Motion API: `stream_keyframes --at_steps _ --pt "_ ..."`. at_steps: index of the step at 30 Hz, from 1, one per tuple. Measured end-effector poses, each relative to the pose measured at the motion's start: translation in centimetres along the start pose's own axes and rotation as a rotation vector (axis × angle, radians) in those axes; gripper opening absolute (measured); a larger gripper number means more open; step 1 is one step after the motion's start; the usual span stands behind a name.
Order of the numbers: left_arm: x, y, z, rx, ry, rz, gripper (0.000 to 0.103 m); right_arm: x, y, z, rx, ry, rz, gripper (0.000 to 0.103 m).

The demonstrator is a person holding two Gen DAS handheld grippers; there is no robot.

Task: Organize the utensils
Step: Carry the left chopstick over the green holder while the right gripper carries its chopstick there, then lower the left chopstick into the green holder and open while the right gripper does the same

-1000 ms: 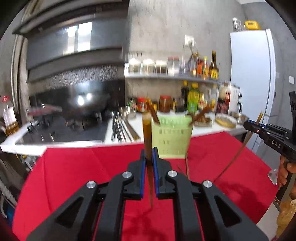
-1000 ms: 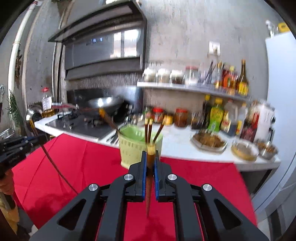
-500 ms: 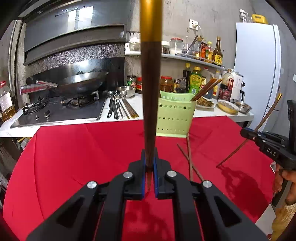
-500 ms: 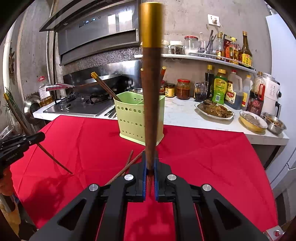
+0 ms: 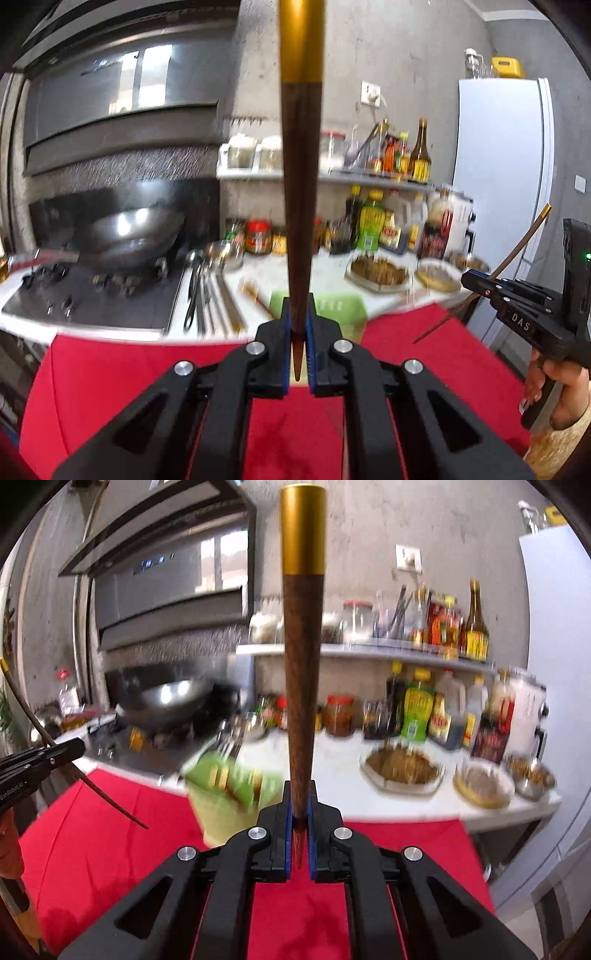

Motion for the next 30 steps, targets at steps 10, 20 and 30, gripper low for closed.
stream_keyframes --at_steps 10,20,30 --pt "9.4 -5.0 -0.9 0.016 -0.007 0.076 0.006 6.9 -5.4 1.8 -0.02 -0.162 0.028 0.007" --pt "14.0 -3.7 -0.5 0.019 -0.02 0.129 0.014 10.8 -3.7 2.4 -0.024 -0.18 0.124 0.032" --pt "4.3 -4.6 0.4 -0.014 -0.103 -0.031 0.053 1.2 -4.7 0.7 -0.01 -0.11 -0.022 0.045"
Point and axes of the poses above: each gripper's, at about its wrist camera, not at the fingertips, and x roughly the way its jaws point, z to its left, y to its underside, the point moved 4 cm from there along x, roughly the way its jaws point, and after that the axes turned 9 degrees about z, right-handed, at the moved point
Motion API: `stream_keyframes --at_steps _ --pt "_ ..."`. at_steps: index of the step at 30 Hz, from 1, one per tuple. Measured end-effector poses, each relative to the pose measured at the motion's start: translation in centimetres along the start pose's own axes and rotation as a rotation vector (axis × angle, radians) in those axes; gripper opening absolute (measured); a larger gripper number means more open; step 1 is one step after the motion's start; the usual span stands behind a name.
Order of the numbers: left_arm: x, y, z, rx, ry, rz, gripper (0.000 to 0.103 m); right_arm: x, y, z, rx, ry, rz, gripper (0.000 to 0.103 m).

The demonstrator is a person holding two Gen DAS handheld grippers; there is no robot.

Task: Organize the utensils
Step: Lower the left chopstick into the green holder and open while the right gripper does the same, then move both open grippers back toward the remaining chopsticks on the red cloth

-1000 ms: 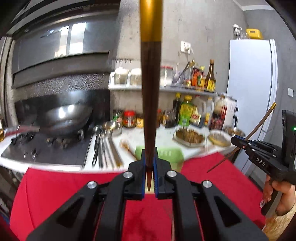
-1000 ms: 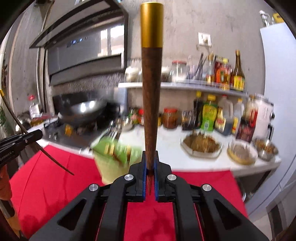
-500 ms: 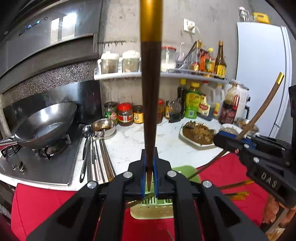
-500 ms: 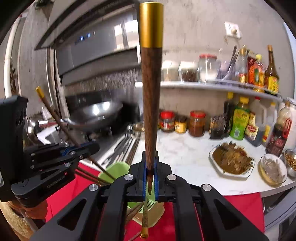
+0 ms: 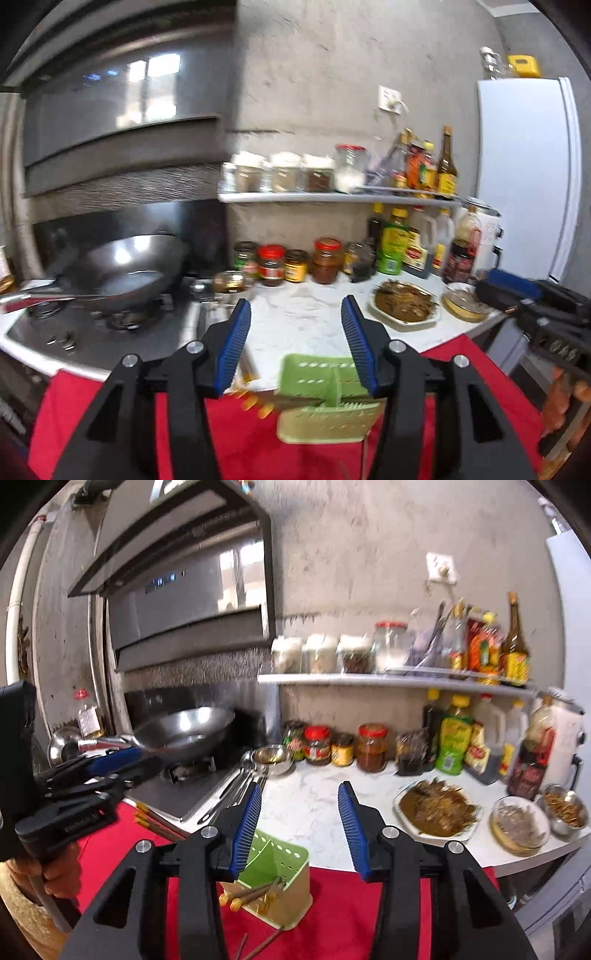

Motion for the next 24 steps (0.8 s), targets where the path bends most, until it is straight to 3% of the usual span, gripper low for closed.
stream_keyframes --at_steps 3,6,11,17,23,24 --pt "-2.7 2.4 0.9 -0.007 -0.079 0.027 0.055 -2.9 1.8 0.4 -0.004 -0.001 -0.005 0.047" --pt "-4.5 6.9 1.6 -0.007 -0.098 0.083 0.055 -4.8 6.0 1.7 -0.024 -0.002 0.032 0.049" --pt "-5.7 15.3 2.2 -0.009 -0.107 0.198 0.055 -4.4 14.4 4.2 -0.03 -0.031 0.157 0.049" --pt "-4.9 24.6 3.0 -0.055 -0.093 0.35 0.055 -2.6 21.9 6.7 -0.007 -0.048 0.277 0.049" --pt "-5.2 27.7 4.1 -0.075 -0.123 0.384 0.055 -0.9 24.8 9.4 0.004 -0.069 0.338 0.048" --pt "-5.2 27.8 4.3 -0.067 -0.135 0.379 0.055 -0.6 25.0 9.9 0.005 -0.072 0.345 0.042"
Point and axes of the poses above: each gripper's, at about its wrist camera, not at the fingertips, and x roughly the way its jaws point, z to its left, y to its underside, the point moved 4 cm from there along x, roughly the way its jaws point, and after that the axes turned 9 degrees about z, right-handed, at the moved point
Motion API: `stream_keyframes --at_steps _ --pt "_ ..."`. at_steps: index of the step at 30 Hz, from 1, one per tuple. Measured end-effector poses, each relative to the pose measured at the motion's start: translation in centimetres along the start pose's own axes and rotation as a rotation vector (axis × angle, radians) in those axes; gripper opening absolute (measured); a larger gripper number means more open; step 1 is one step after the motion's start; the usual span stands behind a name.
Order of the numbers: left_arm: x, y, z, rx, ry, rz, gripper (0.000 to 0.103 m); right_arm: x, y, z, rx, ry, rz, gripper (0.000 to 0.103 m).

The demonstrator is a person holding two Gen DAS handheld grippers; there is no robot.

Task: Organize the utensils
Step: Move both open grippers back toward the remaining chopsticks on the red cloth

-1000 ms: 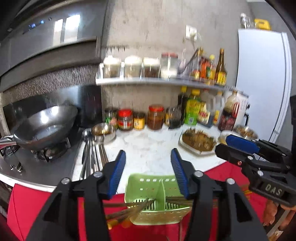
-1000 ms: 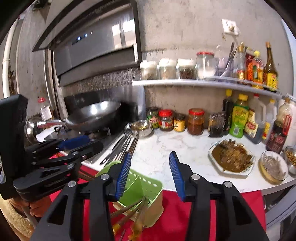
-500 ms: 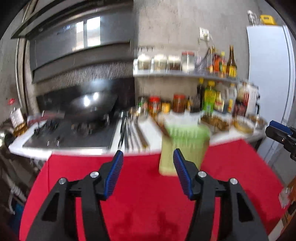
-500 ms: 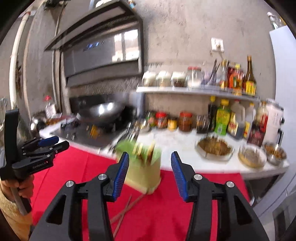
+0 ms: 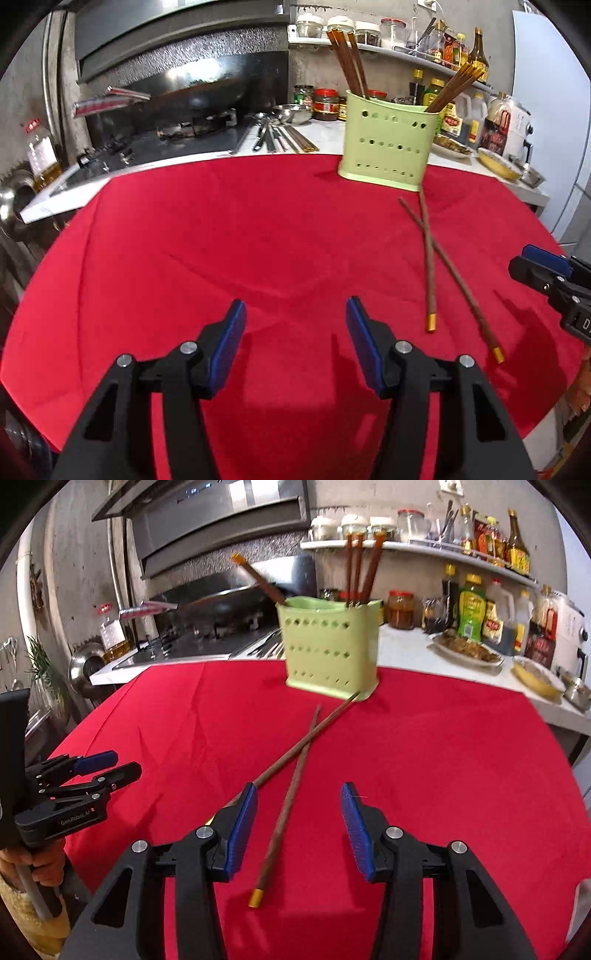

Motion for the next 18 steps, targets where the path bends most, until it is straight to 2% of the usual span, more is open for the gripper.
stream_keyframes --at_steps 3,6,18 --pt "0.2 0.0 0.4 -0.008 0.003 0.001 0.055 1.1 0.0 1.4 -0.005 -0.003 0.021 0.024" --pt "0.3 -0.3 0.7 -0.01 0.012 -0.001 0.055 2.2 -0.7 2.4 -0.018 -0.007 0.046 0.016" --pt "1.2 -0.4 1.6 -0.02 0.029 0.007 0.055 7.6 -2.0 2.9 0.105 0.01 0.212 0.019"
Point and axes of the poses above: each gripper's, at about its wrist camera, not at the fingertips, and x roughly the way its jaws point, z to its left, y to its underside, the point moved 4 cm from there along x, roughly the way its jaws point, and after that the axes turned 9 degrees about z, right-handed, at the moved point
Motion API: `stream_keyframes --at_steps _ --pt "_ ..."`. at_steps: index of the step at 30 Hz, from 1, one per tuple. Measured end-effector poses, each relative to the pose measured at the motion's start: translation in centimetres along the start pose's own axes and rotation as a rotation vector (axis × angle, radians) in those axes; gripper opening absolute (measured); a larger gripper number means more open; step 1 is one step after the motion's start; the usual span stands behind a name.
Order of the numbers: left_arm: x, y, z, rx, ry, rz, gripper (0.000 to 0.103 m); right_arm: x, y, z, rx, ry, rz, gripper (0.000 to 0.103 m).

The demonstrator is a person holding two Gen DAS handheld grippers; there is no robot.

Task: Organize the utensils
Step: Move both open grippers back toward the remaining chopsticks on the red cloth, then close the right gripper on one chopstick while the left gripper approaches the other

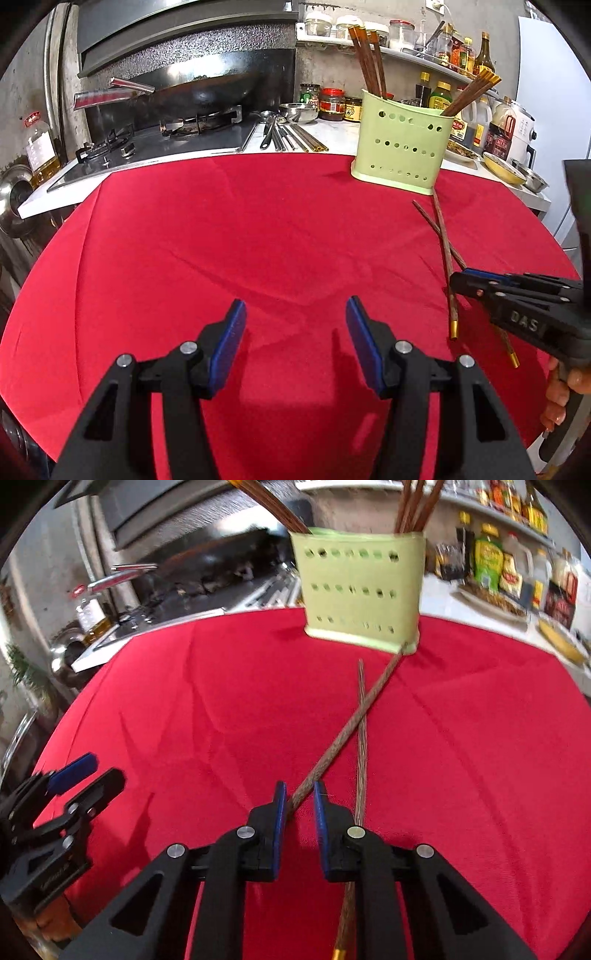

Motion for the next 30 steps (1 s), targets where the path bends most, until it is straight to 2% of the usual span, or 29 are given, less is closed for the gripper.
stream_keyframes --at_steps 3,7,8,9,14,19,20,21,22,23,24,27,30 --pt "0.0 0.0 0.2 -0.005 0.006 0.003 0.055 0.5 -0.3 0.3 -0.013 0.028 0.007 0.021" --pt "0.1 0.2 0.0 -0.005 0.003 0.009 0.055 0.3 -0.1 0.3 -0.03 0.052 -0.01 0.017" --pt "0.1 0.2 -0.1 -0.003 0.005 0.01 0.055 0.1 -0.1 0.1 -0.026 0.043 -0.023 0.013" --pt "0.0 0.2 -0.2 0.0 0.005 0.009 0.055 -0.4 0.0 -0.2 -0.023 0.031 -0.041 0.0" --pt "-0.3 0.2 -1.7 0.035 0.023 0.012 0.055 -3.4 0.4 -1.9 -0.033 0.049 -0.101 0.0" --pt "-0.3 0.1 -3.9 0.073 0.047 0.017 0.055 -4.7 0.7 -4.3 -0.031 0.06 -0.096 0.001" --pt "-0.4 0.0 -4.2 0.078 0.048 0.016 0.055 -4.7 0.7 -4.3 -0.037 -0.007 -0.09 0.006" --pt "-0.4 -0.1 -4.6 0.083 0.044 0.013 0.055 -4.6 0.8 -4.2 -0.036 -0.036 -0.086 0.008" --pt "-0.4 -0.1 -4.8 0.086 0.041 0.013 0.055 -4.3 0.8 -3.9 -0.054 -0.022 -0.078 0.013" --pt "-0.4 -0.3 -5.0 0.088 0.035 0.014 0.055 -4.1 0.9 -3.5 -0.075 -0.006 -0.081 0.026" --pt "-0.4 -0.3 -5.1 0.09 0.034 0.015 0.055 -3.8 0.8 -3.1 -0.102 0.021 -0.081 0.033" --pt "-0.1 -0.5 -5.9 0.12 0.064 0.03 0.055 -2.3 0.8 -2.9 -0.118 0.032 -0.028 0.035" --pt "0.6 -0.6 -7.8 0.2 0.153 0.064 0.052 -1.7 1.0 -3.2 -0.139 0.037 -0.012 0.03"
Point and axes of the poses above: each gripper's, at about its wrist camera, not at the fingertips, and x roughly the way its jaws point, z to its left, y to its underside, the point moved 4 cm from there along x, roughly the way its jaws point, and after that the axes turned 9 degrees about z, right-handed, at the moved point
